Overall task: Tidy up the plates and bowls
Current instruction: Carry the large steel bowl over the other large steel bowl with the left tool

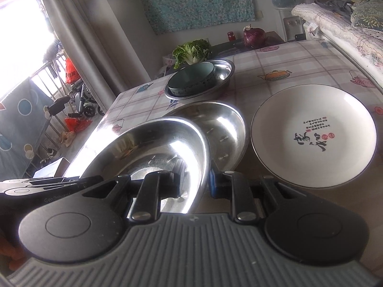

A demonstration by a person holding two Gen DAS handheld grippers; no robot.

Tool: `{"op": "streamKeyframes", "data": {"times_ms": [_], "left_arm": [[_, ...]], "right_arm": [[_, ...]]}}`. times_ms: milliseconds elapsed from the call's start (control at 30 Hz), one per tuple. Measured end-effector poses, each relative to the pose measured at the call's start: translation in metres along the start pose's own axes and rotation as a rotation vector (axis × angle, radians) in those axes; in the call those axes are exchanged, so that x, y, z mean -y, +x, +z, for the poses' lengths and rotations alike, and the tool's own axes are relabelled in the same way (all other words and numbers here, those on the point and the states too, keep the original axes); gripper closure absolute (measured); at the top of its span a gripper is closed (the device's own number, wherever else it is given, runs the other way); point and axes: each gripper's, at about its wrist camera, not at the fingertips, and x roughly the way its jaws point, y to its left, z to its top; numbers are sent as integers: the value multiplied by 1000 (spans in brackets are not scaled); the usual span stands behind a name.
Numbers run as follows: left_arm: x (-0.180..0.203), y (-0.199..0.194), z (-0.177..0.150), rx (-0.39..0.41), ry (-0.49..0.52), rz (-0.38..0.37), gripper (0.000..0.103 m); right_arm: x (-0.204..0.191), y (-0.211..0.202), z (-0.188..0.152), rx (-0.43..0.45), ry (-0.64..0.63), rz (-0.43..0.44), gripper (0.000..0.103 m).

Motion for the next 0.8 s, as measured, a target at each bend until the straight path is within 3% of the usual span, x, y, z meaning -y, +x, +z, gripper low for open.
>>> {"op": "streamKeyframes", "data": {"times_ms": [800], "left_arm": [[13, 35, 18, -51, 34, -11, 84]], "right_arm": [[25, 35, 14, -47, 67, -23, 82]]}}
